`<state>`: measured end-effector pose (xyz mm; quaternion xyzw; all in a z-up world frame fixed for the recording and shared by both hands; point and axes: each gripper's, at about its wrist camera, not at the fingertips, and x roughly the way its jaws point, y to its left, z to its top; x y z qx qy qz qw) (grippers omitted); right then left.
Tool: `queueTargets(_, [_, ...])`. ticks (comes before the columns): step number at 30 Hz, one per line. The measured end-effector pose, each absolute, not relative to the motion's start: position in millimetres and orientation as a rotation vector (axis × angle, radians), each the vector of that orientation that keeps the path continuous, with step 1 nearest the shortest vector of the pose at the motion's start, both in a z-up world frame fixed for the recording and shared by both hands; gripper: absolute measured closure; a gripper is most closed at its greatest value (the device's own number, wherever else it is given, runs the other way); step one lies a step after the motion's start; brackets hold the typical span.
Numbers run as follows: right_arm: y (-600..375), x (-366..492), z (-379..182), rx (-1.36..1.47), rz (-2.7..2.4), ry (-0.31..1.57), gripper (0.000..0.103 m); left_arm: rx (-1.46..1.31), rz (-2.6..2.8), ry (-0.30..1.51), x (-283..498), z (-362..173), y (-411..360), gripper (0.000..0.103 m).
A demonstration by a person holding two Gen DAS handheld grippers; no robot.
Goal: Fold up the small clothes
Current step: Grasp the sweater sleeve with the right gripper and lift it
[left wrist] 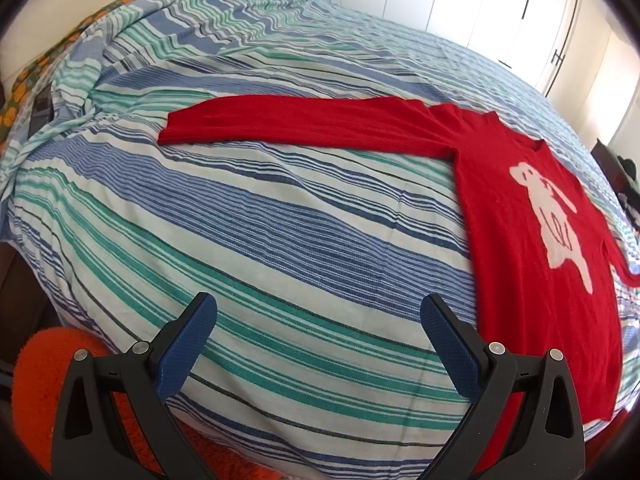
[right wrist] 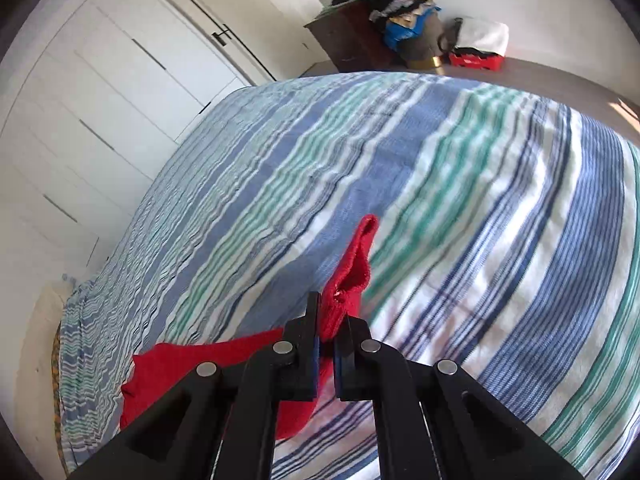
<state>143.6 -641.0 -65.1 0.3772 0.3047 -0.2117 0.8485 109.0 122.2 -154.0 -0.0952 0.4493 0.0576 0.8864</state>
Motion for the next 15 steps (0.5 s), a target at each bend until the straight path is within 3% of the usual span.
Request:
queueTargets(8, [-471.5, 256.6, 38.8, 0.494, 0.017, 0.649, 0.098, -0.153, 0.087, 0.925, 111.1, -152.9, 107.7, 0.001])
queueTargets(15, [-293.6, 302.6, 24.2, 0.296, 0.363, 0.756, 0.098, -0.125, 0.098, 0.92, 107.4, -152.7, 109.4, 0.001])
